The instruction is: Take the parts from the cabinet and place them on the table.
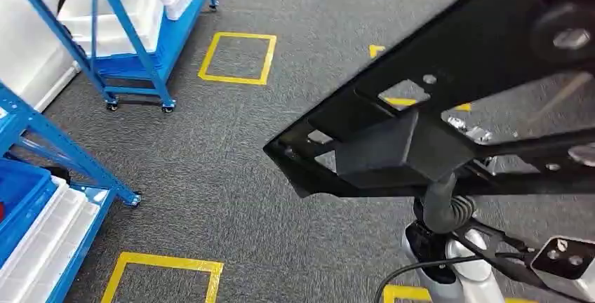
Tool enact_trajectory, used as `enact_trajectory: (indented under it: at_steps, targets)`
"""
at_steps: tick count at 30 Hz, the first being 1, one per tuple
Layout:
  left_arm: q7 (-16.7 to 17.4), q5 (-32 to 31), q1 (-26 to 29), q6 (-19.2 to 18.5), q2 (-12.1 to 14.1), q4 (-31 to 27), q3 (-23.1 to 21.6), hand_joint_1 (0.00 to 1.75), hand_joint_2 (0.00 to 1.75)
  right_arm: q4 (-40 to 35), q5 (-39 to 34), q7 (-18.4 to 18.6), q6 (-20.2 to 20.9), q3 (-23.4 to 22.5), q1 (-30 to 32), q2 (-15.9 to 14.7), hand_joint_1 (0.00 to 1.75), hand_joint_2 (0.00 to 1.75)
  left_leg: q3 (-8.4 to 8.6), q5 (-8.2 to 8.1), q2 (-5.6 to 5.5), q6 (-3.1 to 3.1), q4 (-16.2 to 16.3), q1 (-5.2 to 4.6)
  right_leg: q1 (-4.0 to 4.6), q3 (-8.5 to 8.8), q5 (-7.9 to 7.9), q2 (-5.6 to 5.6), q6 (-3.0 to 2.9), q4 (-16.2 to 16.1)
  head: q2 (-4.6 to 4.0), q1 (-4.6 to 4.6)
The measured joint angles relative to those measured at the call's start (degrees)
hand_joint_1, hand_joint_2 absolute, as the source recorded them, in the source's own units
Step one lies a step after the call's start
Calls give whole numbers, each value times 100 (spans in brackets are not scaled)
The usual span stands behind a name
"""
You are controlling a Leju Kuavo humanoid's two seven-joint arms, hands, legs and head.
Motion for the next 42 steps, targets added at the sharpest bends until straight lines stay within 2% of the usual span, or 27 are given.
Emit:
enact_trajectory:
  at_steps: [2,3,4,6,8,9,11,12,13,14,17,18,19,20,21,23,24,25,27,28,29,33,35,36,38,40,42]
  targets:
    - [0,4,-17,0,-15,0,-2,0,175,41,-32,2,2,11,-9,-7,175,175,36,-10,107,-54,-20,9,19,-10,8,122,-50,-9,0,-7]
    - [-4,15,-30,-2,-20,0,-2,0,175,68,-75,2,15,20,-30,-9,175,175,31,-64,57,-103,11,27,-46,31,44,183,-101,-73,0,0]
    - [-20,39,-35,-17,-22,0,0,0,175,117,-124,0,18,28,-95,-13,175,175,-12,-189,-219,-119,175,47,-43,43,52,219,-132,-89,0,-5]
    - [-37,90,-11,-48,-33,0,0,0,175,295,-214,2,18,77,-280,-13,175,175,-416,-645,-459,-128,1027,66,-36,29,64,331,-185,-86,0,-37]
    - [-33,166,-5,-46,-35,0,7,0,175,482,-297,11,4,90,-356,-17,175,175,-833,-906,-497,-145,1841,70,-21,24,66,467,-189,-79,0,-39]
    - [9,190,-2,-20,-33,0,11,0,175,558,-352,11,2,92,-360,-28,175,175,-875,-810,-498,-145,1873,72,-20,31,66,548,-189,-74,0,-33]
    - [131,234,24,61,-33,0,15,0,175,640,-413,9,20,85,-360,-57,175,175,-580,-303,-530,-134,1145,91,-29,38,59,705,-172,-51,0,-42]
    - [217,243,32,116,-31,2,22,0,175,658,-413,7,31,74,-356,-66,175,175,-333,-8,-653,-131,587,115,-39,42,47,774,-148,-26,0,-42]
    - [284,245,53,155,-31,2,28,0,175,664,-413,7,33,63,-345,-74,175,175,-194,97,-913,-124,217,146,-45,24,35,823,-126,-8,0,-44]
    - [334,251,72,171,-31,13,37,0,175,673,-413,0,33,44,-337,-87,175,175,-140,31,-1013,-121,92,148,-19,-19,33,891,-77,44,0,-48]
    - [383,254,43,186,-31,15,52,0,175,677,-407,2,31,0,-247,-122,175,175,-150,47,-850,-49,133,92,-78,-76,98,1061,41,-5,0,-39]
    - [389,258,45,186,-33,15,52,0,175,678,-407,2,31,-9,-241,-142,175,175,-135,86,-780,11,62,144,-59,-89,93,1113,83,0,0,-46]
    - [396,258,40,186,-35,15,55,0,175,677,-404,0,31,-26,-232,-162,175,175,-116,109,-682,57,30,131,-47,-148,-20,781,87,134,0,-38]
    - [396,258,40,188,-35,15,57,0,175,678,-404,2,31,-33,-240,-170,175,175,-118,108,-627,98,27,120,-39,-274,-194,559,108,401,0,7]
    - [396,258,51,195,-28,15,57,0,175,680,-404,2,31,-33,-233,-179,175,175,-123,102,-546,110,28,101,-48,-529,-462,410,138,936,0,9]
    - [400,264,70,201,-28,15,61,0,175,695,-404,2,33,-33,-201,-184,175,175,-129,92,-393,125,31,75,-78,-921,-760,364,170,1755,0,9]
    - [400,264,70,201,-28,15,61,0,175,704,-404,2,33,-33,-184,-186,175,175,-129,90,-315,127,31,71,-88,-975,-725,354,179,1859,0,7]
    - [400,271,62,201,-28,15,61,0,175,706,-404,2,33,-33,-177,-188,175,175,-126,82,-253,119,32,69,-89,-882,-589,340,180,1685,0,9]
    - [400,275,46,201,-31,15,61,0,175,708,-404,2,33,-39,-181,-190,175,175,-101,61,-140,96,37,70,-83,-317,-118,235,154,657,0,11]
    - [400,280,45,201,-33,15,61,0,175,708,-404,2,33,-50,-184,-195,175,175,-81,44,-89,71,44,69,-72,-23,43,75,129,147,0,13]
    - [400,280,45,201,-31,15,61,0,175,708,-404,2,33,-52,-184,-194,175,175,-75,17,-46,29,51,20,4,34,-44,-76,66,13,0,4]
    - [400,282,20,201,-33,15,61,0,175,704,-404,4,31,-68,-194,-210,175,175,-7,-9,151,-104,30,32,8,10,-4,184,-60,-34,0,2]
    - [398,284,16,201,-33,13,61,0,175,697,-402,2,33,-68,-210,-216,175,175,-100,-238,-231,-141,309,77,-40,74,24,275,-128,-96,0,2]
    - [400,284,27,197,-35,15,61,0,175,697,-402,2,33,-63,-215,-216,175,175,-305,-473,-381,-147,742,84,-39,70,29,323,-155,-95,0,-20]
    - [400,284,41,197,-35,15,61,0,175,704,-402,4,33,-63,-205,-216,175,175,-772,-828,-486,-171,1660,85,-21,63,27,458,-173,-87,0,-28]
    - [402,286,47,197,-33,15,61,0,175,708,-402,7,33,-59,-193,-216,175,175,-884,-705,-493,-169,1796,84,-14,66,26,611,-172,-68,0,-33]
    - [402,286,64,197,-33,15,61,0,175,708,-402,7,33,-59,-194,-216,175,175,-556,-158,-552,-133,982,87,-19,78,18,782,-161,-51,0,-35]
